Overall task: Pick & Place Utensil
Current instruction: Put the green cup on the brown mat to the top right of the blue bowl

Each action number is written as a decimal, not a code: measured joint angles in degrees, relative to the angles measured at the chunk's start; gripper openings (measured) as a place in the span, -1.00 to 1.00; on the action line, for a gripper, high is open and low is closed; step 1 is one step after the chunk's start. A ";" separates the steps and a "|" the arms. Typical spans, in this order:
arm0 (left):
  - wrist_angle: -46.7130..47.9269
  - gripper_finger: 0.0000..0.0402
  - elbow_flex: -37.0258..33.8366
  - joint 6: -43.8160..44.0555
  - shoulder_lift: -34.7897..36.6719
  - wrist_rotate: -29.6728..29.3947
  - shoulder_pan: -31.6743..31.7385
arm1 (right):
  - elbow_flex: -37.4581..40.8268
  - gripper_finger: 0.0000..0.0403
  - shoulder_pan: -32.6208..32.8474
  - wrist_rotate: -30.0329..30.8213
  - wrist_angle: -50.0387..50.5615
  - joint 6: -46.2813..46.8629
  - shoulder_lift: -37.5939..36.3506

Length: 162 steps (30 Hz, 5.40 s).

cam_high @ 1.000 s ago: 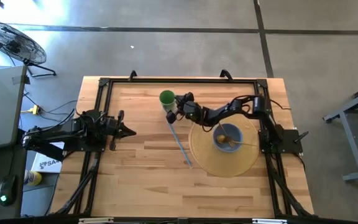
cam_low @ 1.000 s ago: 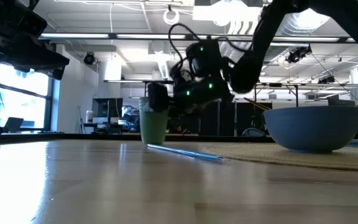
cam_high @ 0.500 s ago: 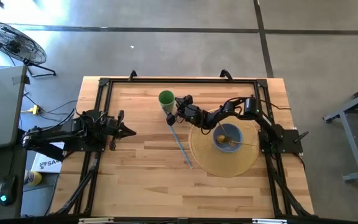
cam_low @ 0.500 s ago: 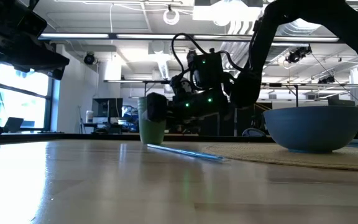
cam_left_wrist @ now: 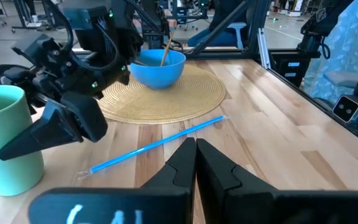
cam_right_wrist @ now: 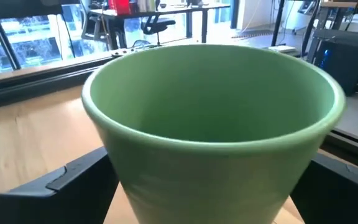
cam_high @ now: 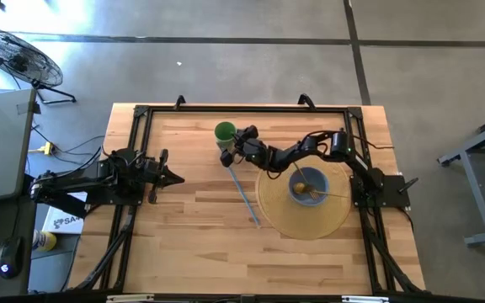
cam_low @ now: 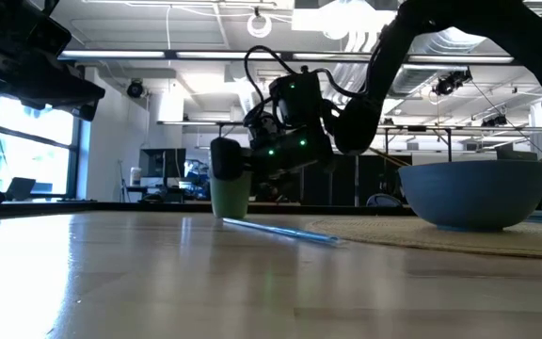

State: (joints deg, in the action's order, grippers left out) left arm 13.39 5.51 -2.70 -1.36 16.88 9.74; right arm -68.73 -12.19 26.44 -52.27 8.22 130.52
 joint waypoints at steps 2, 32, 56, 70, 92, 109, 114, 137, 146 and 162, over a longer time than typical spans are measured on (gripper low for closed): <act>0.00 -0.95 0.01 0.01 0.01 0.00 0.00 | 0.00 0.97 -0.23 -0.09 0.12 -0.29 0.00; 0.00 -0.95 0.01 0.00 0.00 0.04 0.00 | 0.23 0.71 6.99 4.98 15.10 -7.09 -16.24; 0.00 -0.95 0.01 0.00 0.00 -0.01 0.00 | 0.22 0.71 22.12 49.51 93.32 24.91 -45.67; 0.00 -0.95 0.00 0.00 0.00 0.00 0.00 | 0.22 0.74 25.80 36.04 137.53 65.22 -51.93; 0.00 -0.95 0.01 0.00 0.00 0.02 0.00 | 22.83 0.74 19.29 26.35 126.08 62.84 -74.09; 0.00 -0.95 -0.01 0.00 0.01 0.02 0.00 | 41.72 0.74 1.33 10.18 90.10 26.13 -94.88; 0.00 -0.95 -0.01 0.02 0.02 0.02 0.00 | 46.10 0.74 -2.52 8.44 84.25 23.57 -95.52; 0.00 -0.95 0.00 0.00 0.01 0.02 0.00 | 61.09 0.74 -3.02 10.47 65.95 21.87 -95.83; 0.00 -0.95 0.00 0.01 0.00 0.01 0.00 | 61.18 0.74 1.09 15.18 68.70 20.94 -97.75; 0.00 -0.95 0.00 0.01 0.00 0.00 0.00 | 61.68 0.74 14.70 28.83 75.92 26.27 -107.86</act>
State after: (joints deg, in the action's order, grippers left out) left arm 13.39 5.51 -2.69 -1.37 16.88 9.74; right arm -7.05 2.51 55.27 23.66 34.49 22.65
